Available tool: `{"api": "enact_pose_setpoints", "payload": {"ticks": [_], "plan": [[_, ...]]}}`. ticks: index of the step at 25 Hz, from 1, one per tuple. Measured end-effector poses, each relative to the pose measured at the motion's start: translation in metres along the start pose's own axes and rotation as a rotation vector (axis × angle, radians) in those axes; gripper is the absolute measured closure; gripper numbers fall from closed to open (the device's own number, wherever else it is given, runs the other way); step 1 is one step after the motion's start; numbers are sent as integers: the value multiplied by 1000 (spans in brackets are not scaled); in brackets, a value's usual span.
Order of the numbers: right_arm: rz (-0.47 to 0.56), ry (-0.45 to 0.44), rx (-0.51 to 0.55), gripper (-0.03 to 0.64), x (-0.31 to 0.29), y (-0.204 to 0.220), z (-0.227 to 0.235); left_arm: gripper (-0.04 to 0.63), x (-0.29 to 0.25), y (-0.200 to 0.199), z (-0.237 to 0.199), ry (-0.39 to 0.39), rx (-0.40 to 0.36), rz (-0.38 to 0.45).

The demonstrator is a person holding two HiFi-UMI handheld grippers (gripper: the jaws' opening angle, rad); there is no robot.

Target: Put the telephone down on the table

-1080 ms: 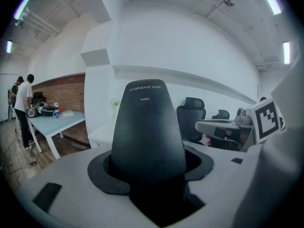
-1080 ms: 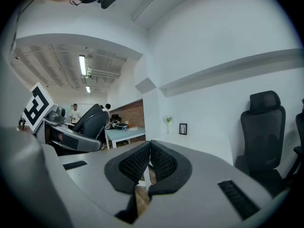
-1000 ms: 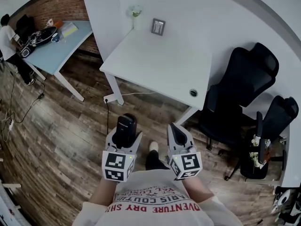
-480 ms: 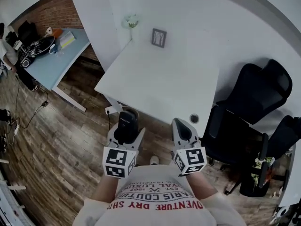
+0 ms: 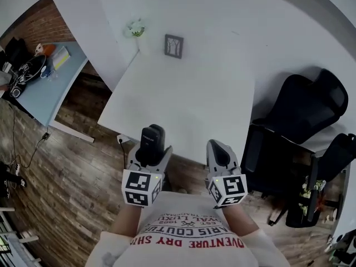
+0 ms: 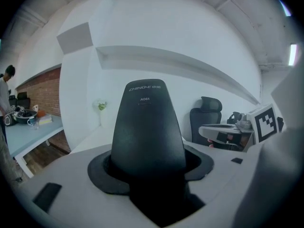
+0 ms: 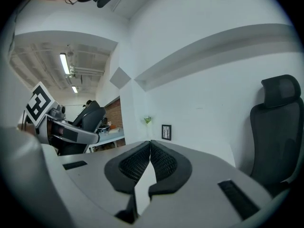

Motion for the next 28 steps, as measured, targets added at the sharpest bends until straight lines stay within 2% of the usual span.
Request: {"api": "enact_pose_setpoints", "payload": {"ticks": [7,15,21,28], "plan": [[-1,106,-41,592,-68,-9,25,304,-71,-31,-46,85,-28,-31],[-30,181,-61,592,-165,-26,31,304,-144,-66,-118,183,-38,-60],[-45,241,-72,592,-224,-31,28,304,-184,-67,-165,251,-50,-128],[-81,292,-75,592,-251,-23,40,304,-222,-49,-178,295,-78,-227]]}}
Point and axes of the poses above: the fingertips, and each gripper's own axes: x backward along the fingers, z to its right, y out of its underside, the point moved 2 cm from there along x, backward along the fingers, and after that the axes turned 1 degree about -z, right-handed, at the moved point
